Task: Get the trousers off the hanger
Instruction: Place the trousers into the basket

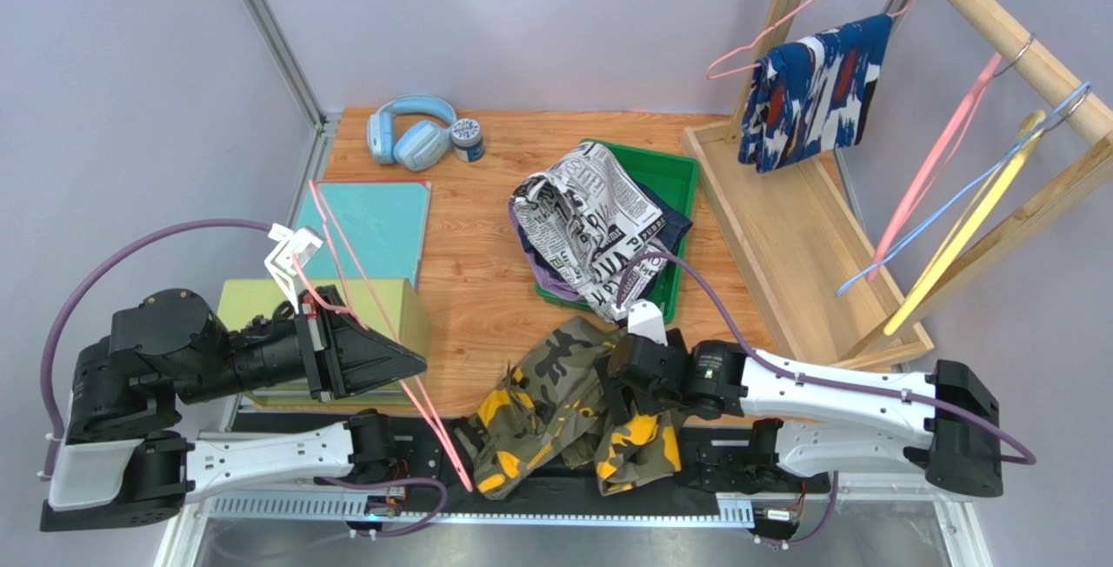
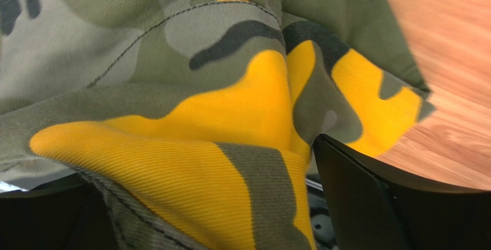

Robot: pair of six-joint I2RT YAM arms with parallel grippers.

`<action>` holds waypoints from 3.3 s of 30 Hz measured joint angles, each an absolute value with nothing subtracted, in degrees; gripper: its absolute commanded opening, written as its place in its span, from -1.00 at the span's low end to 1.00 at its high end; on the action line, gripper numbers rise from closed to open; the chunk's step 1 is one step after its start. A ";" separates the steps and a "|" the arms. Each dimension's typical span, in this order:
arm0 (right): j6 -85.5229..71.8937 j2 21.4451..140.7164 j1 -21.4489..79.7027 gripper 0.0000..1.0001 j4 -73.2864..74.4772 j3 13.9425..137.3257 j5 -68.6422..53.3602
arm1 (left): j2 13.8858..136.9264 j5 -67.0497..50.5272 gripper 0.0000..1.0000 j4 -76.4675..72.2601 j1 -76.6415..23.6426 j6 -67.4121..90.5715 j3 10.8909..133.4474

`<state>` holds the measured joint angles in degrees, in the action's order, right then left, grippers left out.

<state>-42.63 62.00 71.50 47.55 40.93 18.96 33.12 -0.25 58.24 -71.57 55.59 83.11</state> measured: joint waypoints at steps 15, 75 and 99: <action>-48.31 85.73 73.43 -0.30 29.76 43.18 15.11 | 30.22 -1.45 -1.00 57.43 -71.59 56.07 81.56; -8.84 101.93 38.94 0.18 46.02 88.97 33.41 | 30.24 -1.08 -1.00 57.78 -71.59 56.23 81.82; -25.32 77.78 77.47 0.82 72.51 80.90 38.13 | 29.30 -1.28 -1.00 57.12 -71.59 56.23 80.09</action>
<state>-25.32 77.78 77.47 72.51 80.90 38.13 29.30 -1.28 57.12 -71.59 56.23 80.09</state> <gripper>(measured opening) 0.908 0.018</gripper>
